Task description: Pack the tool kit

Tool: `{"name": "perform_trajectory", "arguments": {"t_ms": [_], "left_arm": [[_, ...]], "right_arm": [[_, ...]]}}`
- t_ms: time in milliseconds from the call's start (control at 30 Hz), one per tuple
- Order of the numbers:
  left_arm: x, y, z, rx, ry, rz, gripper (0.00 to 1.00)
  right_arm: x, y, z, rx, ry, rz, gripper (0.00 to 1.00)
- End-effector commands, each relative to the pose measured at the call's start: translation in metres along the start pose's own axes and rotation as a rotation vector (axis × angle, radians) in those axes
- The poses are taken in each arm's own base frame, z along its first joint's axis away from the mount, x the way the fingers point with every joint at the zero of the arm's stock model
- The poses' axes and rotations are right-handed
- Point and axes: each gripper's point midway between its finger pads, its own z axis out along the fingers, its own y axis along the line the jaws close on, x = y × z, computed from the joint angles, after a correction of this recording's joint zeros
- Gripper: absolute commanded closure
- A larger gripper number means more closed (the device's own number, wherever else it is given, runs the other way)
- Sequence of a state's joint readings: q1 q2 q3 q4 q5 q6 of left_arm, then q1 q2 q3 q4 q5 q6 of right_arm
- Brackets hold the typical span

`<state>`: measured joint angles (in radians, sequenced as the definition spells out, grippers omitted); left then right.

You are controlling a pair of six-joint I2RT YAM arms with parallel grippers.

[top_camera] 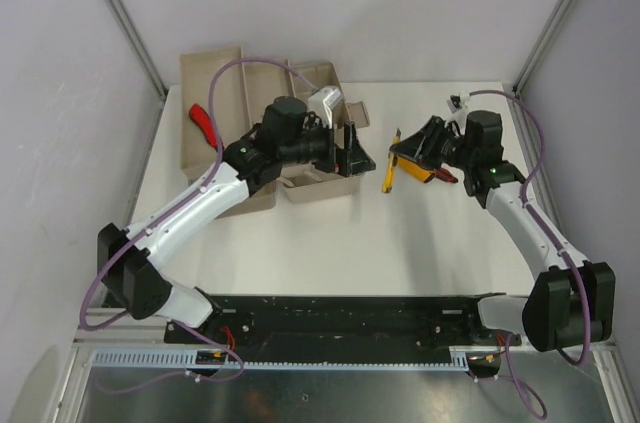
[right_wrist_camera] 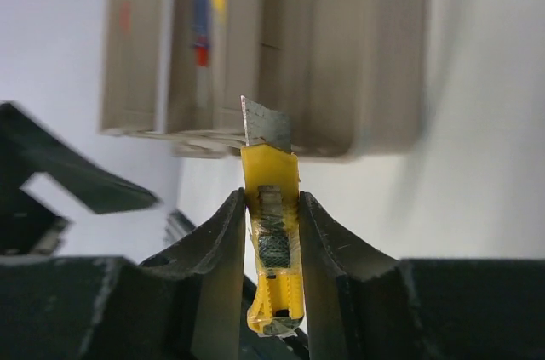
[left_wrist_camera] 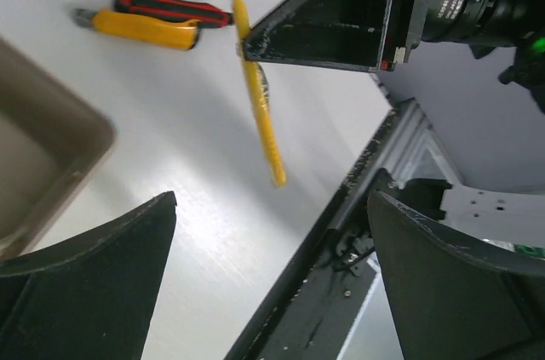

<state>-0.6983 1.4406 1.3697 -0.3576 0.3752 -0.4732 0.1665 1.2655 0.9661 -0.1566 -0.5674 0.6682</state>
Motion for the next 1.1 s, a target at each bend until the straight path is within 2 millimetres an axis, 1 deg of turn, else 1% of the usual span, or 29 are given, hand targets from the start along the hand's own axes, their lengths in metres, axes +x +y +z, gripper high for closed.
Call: {"name": "perform_trajectory", "arguments": {"t_ms": [0,100,233,300,367,467,633,667,700,767,800,833,867,933,1000,1067], "left_arm": [[-0.011,-0.039,0.012,0.156,-0.034,-0.017,0.03],[-0.011,-0.050,0.017,0.191,-0.029,-0.027,0.05],[-0.011,-0.058,0.027,0.206,-0.018,-0.036,0.17],[-0.013,-0.054,0.032,0.174,-0.033,-0.043,0.22],[-0.017,-0.047,0.037,0.135,-0.055,-0.046,0.29],[-0.027,-0.041,0.038,0.086,-0.099,-0.031,0.46],[-0.035,-0.041,0.038,0.045,-0.143,0.025,0.86],[-0.036,-0.041,0.037,0.038,-0.148,0.034,0.93],[-0.036,-0.041,0.037,0.031,-0.154,0.043,0.96],[-0.039,-0.038,0.035,0.006,-0.171,0.058,0.99],[-0.042,-0.035,0.033,-0.016,-0.184,0.065,1.00],[-0.045,-0.031,0.030,-0.043,-0.198,0.074,1.00],[-0.049,-0.027,0.026,-0.077,-0.216,0.086,1.00],[-0.060,-0.012,0.014,-0.173,-0.255,0.110,1.00],[-0.069,0.010,-0.001,-0.284,-0.286,0.126,1.00],[-0.079,0.037,-0.022,-0.393,-0.309,0.115,1.00]], "right_arm": [[-0.030,0.088,-0.022,-0.311,-0.101,-0.007,1.00],[-0.037,0.113,-0.033,-0.391,-0.138,-0.013,1.00],[-0.041,0.131,-0.043,-0.450,-0.164,-0.032,1.00],[-0.041,0.136,-0.046,-0.469,-0.166,-0.042,1.00],[-0.039,0.137,-0.046,-0.472,-0.164,-0.044,1.00],[-0.039,0.137,-0.046,-0.462,-0.166,-0.050,0.99],[-0.040,0.135,-0.043,-0.429,-0.167,-0.062,0.98],[-0.039,0.134,-0.042,-0.419,-0.163,-0.065,0.94],[-0.039,0.134,-0.041,-0.410,-0.157,-0.067,0.83],[-0.038,0.132,-0.041,-0.391,-0.154,-0.081,0.50],[-0.038,0.132,-0.042,-0.380,-0.164,-0.093,0.37],[-0.039,0.131,-0.043,-0.365,-0.177,-0.105,0.27],[-0.042,0.129,-0.045,-0.345,-0.193,-0.113,0.21],[-0.048,0.123,-0.048,-0.305,-0.220,-0.136,0.13],[-0.054,0.113,-0.050,-0.255,-0.233,-0.138,0.10],[-0.058,0.100,-0.053,-0.209,-0.238,-0.135,0.07]]}}
